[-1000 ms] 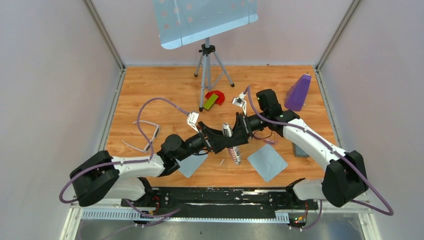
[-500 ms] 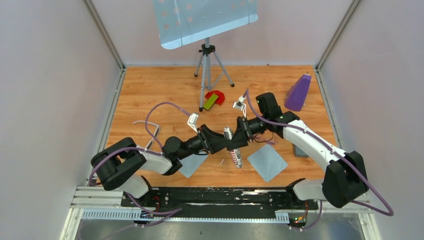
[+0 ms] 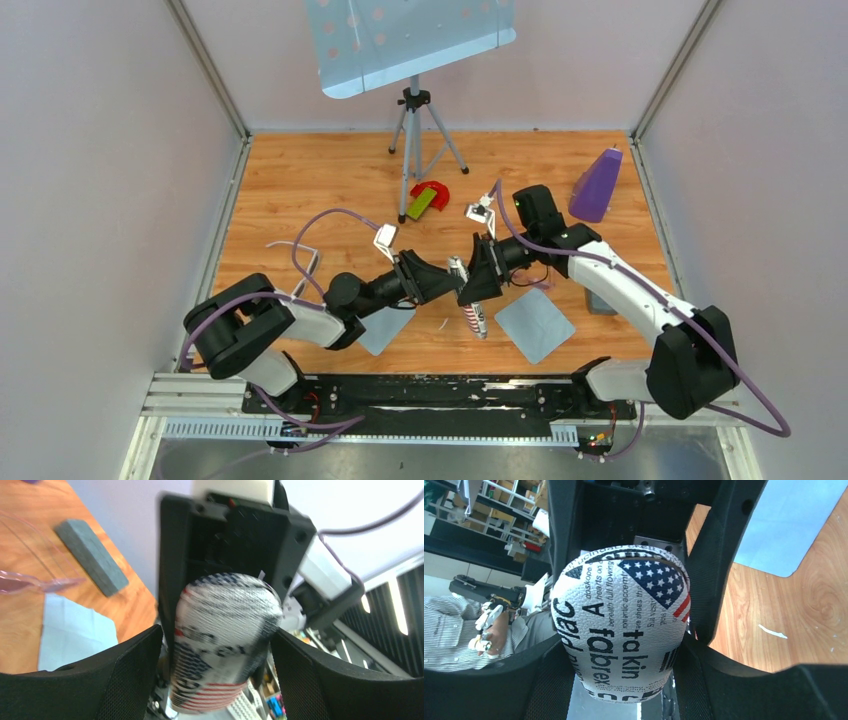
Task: Organize the sunglasses
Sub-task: Open the sunglasses case at the center of the board.
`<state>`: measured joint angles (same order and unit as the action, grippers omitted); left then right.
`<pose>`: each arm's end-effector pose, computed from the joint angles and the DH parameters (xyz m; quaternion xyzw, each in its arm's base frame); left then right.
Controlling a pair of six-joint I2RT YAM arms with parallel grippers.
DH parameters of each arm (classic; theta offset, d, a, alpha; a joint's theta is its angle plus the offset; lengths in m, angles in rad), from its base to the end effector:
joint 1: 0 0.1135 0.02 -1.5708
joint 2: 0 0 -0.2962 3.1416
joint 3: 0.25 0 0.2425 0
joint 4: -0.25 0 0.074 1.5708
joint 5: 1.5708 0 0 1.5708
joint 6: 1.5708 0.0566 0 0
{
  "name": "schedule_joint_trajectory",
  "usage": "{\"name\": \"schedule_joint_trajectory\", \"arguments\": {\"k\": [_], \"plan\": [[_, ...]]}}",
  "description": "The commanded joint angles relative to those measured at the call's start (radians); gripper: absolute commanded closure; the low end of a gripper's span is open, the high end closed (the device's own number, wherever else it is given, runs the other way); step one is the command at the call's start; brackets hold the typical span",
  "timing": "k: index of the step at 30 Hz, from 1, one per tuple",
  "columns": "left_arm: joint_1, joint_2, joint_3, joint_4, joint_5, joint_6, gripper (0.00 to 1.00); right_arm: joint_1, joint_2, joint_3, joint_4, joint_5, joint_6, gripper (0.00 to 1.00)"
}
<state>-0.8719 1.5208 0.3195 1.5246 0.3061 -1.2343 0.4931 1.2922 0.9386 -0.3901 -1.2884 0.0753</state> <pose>0.1589 -0.2156 0.2525 0.0177 0.5901 -0.7412 0.3196 0.1908 0.1642 0.3124 -0.3879 0.6662 0.6180 0.1542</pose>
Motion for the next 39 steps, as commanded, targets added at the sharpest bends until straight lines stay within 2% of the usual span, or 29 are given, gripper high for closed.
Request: {"name": "schedule_joint_trajectory", "arguments": {"k": [1, 7, 12, 20, 25, 28, 30, 31, 33, 35, 39], "plan": [[0.043, -0.01, 0.004, 0.082, -0.126, -0.035, 0.17, 0.037, -0.054, 0.01, -0.007, -0.189, -0.072, 0.78], [0.044, -0.009, 0.003, 0.082, -0.101, -0.014, 0.22, 0.037, -0.051, 0.014, -0.006, -0.17, -0.06, 0.78], [0.04, -0.01, 0.015, 0.058, -0.063, 0.013, 0.22, 0.036, -0.032, 0.013, 0.055, -0.156, 0.048, 0.78], [0.019, -0.12, 0.075, -0.22, -0.034, 0.169, 0.25, 0.037, -0.018, 0.007, 0.109, -0.12, 0.122, 0.79], [0.019, -0.145, 0.068, -0.261, -0.024, 0.193, 0.25, 0.032, -0.012, 0.001, 0.128, -0.109, 0.141, 0.81], [0.019, -0.144, 0.055, -0.245, -0.012, 0.178, 0.35, 0.024, -0.008, 0.001, 0.131, -0.106, 0.148, 0.79], [0.019, -0.139, 0.048, -0.228, 0.007, 0.17, 0.5, 0.019, -0.005, -0.003, 0.131, -0.107, 0.146, 0.75], [0.021, -0.133, 0.045, -0.217, 0.017, 0.162, 0.57, 0.017, -0.005, -0.004, 0.131, -0.114, 0.139, 0.71], [0.022, -0.124, 0.038, -0.176, 0.042, 0.147, 0.68, 0.012, -0.004, -0.011, 0.131, -0.152, 0.125, 0.55], [0.027, -0.11, 0.034, -0.123, 0.068, 0.122, 0.78, 0.011, 0.001, -0.022, 0.131, -0.183, 0.125, 0.46], [0.045, -0.075, 0.026, -0.016, 0.096, 0.07, 0.93, 0.012, 0.006, -0.038, 0.131, -0.231, 0.123, 0.35]]}}
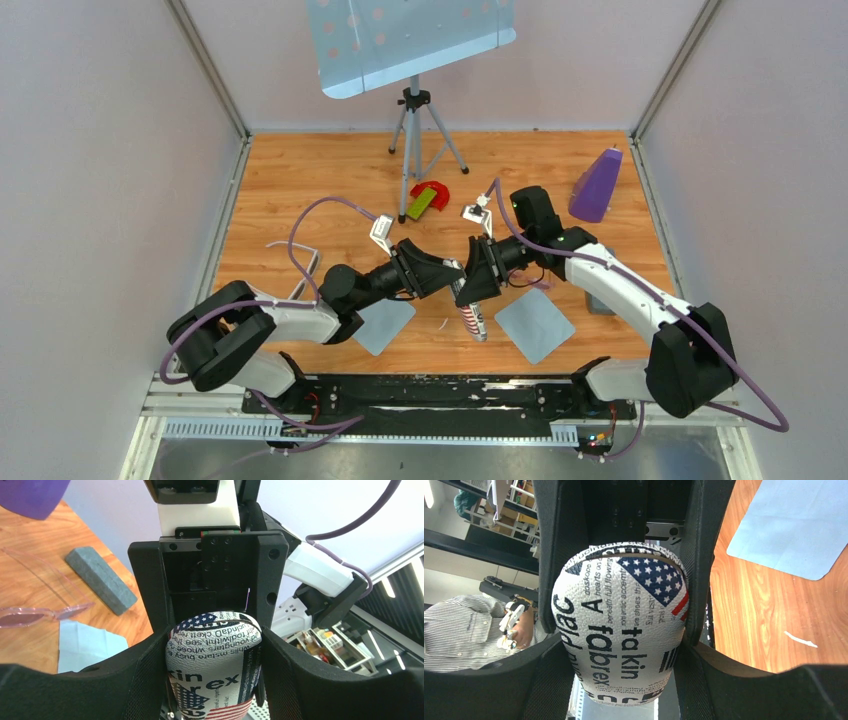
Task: Organize the sunglasses
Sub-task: Open the sunglasses case at the center of the board.
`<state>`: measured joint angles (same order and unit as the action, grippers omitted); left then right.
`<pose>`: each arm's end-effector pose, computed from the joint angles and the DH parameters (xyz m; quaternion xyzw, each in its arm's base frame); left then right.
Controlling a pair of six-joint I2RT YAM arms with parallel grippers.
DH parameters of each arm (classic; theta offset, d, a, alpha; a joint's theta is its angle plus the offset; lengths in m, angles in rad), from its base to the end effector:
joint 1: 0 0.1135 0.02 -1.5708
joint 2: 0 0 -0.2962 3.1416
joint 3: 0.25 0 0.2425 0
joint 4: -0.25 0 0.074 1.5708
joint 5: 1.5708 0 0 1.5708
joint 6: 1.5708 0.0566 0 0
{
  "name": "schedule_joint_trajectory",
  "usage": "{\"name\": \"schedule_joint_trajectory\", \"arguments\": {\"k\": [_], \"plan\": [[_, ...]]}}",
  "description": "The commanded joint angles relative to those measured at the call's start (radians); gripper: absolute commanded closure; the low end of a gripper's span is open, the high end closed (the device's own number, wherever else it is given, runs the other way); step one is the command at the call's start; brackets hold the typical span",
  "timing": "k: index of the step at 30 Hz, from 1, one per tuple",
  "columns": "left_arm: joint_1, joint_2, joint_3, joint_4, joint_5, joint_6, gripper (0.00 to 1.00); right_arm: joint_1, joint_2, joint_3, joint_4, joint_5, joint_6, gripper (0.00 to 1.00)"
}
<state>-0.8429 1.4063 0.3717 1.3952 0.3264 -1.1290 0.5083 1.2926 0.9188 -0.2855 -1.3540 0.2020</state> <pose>0.1611 -0.2081 0.2794 0.0522 0.5746 -0.7277 0.3710 0.1892 0.1687 0.3156 -0.3793 0.6496 0.6467 0.1261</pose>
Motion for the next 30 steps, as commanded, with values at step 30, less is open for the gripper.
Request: {"name": "schedule_joint_trajectory", "arguments": {"k": [30], "plan": [[0.028, 0.055, -0.013, 0.154, 0.11, -0.06, 1.0, -0.023, 0.014, -0.074, 0.028, -0.189, 0.012, 0.24]]}}
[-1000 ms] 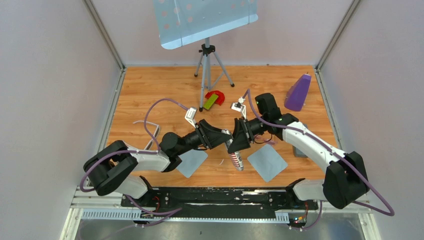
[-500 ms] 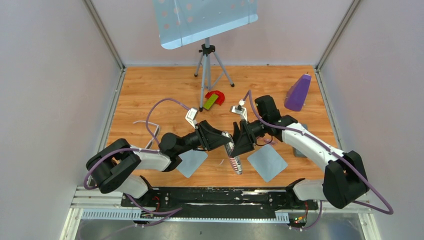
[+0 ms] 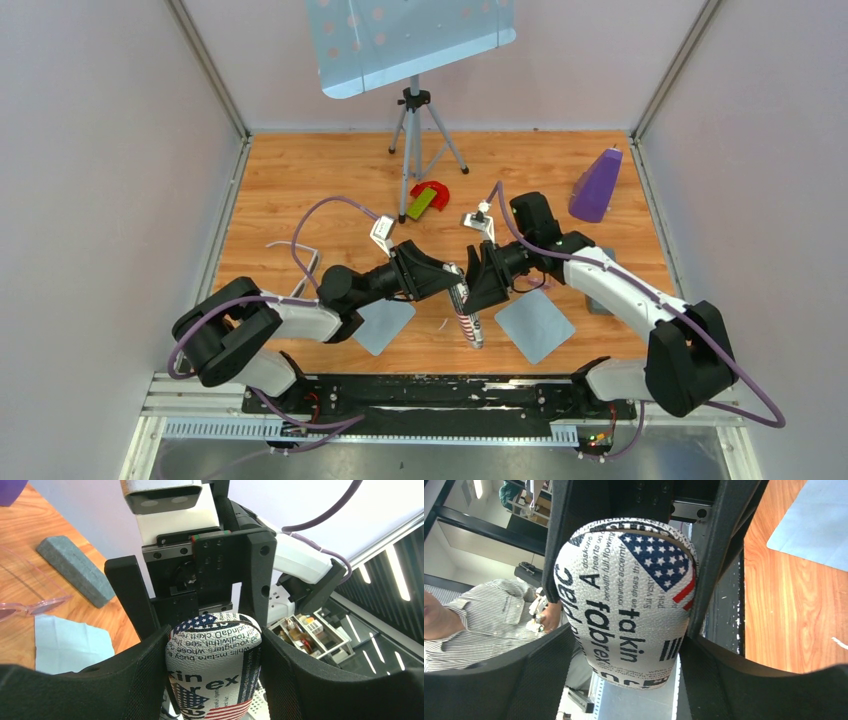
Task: Organize the sunglasses
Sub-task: Open the sunglasses case at the center of the board.
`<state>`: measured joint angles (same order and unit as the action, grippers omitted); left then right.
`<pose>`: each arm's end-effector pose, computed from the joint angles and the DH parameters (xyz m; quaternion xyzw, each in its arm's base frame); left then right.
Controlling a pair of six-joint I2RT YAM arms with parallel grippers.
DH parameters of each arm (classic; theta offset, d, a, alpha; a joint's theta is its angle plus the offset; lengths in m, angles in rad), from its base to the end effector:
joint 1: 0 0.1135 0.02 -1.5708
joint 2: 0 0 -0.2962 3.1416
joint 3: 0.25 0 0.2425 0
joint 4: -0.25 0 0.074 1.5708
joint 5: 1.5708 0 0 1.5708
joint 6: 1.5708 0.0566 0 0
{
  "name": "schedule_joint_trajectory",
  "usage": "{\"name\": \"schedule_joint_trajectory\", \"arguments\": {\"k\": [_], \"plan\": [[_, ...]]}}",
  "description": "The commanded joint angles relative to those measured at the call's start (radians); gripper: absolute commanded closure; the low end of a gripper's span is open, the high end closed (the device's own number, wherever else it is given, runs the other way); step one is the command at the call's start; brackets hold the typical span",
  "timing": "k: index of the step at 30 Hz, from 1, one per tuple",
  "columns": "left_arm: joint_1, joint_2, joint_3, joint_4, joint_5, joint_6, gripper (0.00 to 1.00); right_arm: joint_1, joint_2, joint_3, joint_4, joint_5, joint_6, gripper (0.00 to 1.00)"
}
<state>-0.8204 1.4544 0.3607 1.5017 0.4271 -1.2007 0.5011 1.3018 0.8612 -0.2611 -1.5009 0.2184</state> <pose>0.1615 -0.2076 0.2763 0.0725 0.5605 -0.7537 0.3354 0.1824 0.1643 0.3028 -0.3777 0.6163 0.6874 0.0704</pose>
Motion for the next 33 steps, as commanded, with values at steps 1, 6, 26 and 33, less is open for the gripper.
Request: {"name": "schedule_joint_trajectory", "arguments": {"k": [1, 6, 26, 33], "plan": [[0.006, 0.008, 0.0, 0.051, 0.011, 0.011, 1.0, -0.015, 0.008, -0.017, 0.003, -0.039, -0.005, 0.27], [0.006, 0.011, 0.003, 0.055, 0.012, 0.006, 1.0, -0.018, 0.018, -0.015, 0.005, -0.028, -0.016, 0.45], [-0.04, -0.133, -0.024, -0.237, -0.037, 0.175, 0.09, -0.036, 0.047, 0.03, 0.007, -0.004, -0.011, 0.78], [-0.04, -0.129, -0.087, -0.202, -0.092, 0.139, 0.11, -0.045, 0.022, 0.031, 0.011, 0.004, -0.005, 0.78]]}}
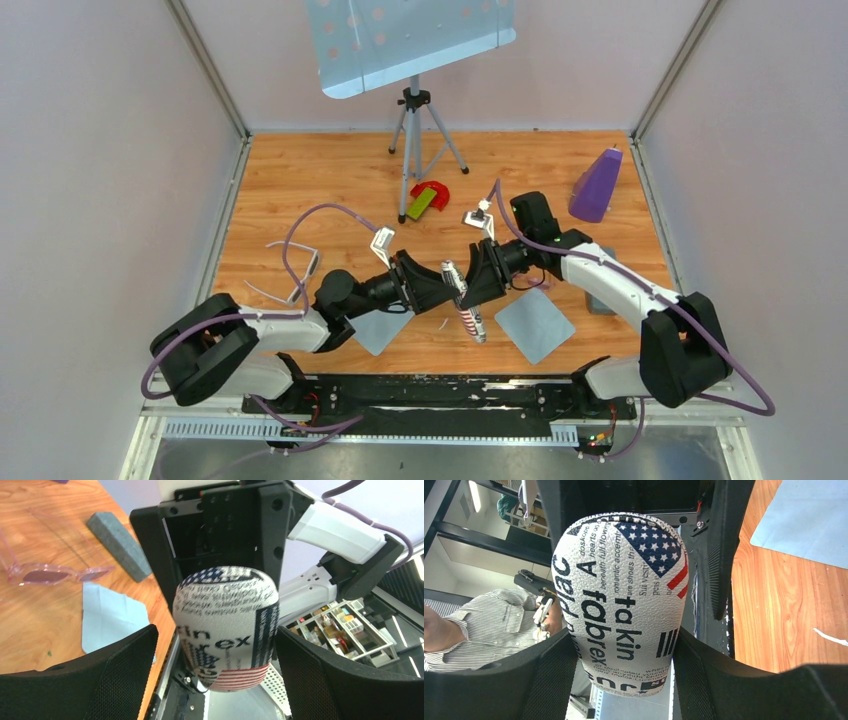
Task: Organize the sunglasses
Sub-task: Open the sunglasses case at the center of the board.
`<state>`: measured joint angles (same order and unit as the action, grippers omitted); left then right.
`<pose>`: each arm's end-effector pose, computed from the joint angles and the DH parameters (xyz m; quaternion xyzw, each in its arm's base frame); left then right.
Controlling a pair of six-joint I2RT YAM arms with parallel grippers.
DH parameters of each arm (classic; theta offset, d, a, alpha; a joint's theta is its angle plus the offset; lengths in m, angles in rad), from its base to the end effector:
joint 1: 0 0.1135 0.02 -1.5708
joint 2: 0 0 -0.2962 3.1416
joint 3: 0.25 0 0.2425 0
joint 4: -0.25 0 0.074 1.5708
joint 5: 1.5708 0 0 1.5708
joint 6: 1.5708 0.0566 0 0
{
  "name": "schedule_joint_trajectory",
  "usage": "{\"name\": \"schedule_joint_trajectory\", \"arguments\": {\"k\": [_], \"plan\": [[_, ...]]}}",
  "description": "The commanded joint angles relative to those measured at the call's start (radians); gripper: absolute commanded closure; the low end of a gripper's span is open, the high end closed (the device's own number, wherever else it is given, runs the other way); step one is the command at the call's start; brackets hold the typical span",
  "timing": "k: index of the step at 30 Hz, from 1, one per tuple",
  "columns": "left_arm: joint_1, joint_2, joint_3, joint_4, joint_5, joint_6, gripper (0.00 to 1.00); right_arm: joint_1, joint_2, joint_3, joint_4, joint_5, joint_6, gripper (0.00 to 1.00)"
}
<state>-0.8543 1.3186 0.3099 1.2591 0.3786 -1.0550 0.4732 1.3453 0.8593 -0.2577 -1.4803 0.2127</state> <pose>0.1449 -0.1983 0.2649 0.0875 0.6142 -0.6998 0.3541 0.1949 0.1631 0.2919 -0.3565 0.6352 0.6814 0.0718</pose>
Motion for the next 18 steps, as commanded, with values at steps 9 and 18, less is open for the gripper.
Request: {"name": "schedule_joint_trajectory", "arguments": {"k": [9, 18], "plan": [[-0.006, 0.071, 0.006, 0.109, -0.034, -0.037, 0.21, -0.019, -0.023, 0.03, 0.015, 0.014, 0.01, 0.78], [-0.006, 0.189, 0.036, 0.29, 0.062, -0.124, 0.85, -0.084, -0.022, 0.013, 0.033, 0.039, 0.042, 0.73]]}}
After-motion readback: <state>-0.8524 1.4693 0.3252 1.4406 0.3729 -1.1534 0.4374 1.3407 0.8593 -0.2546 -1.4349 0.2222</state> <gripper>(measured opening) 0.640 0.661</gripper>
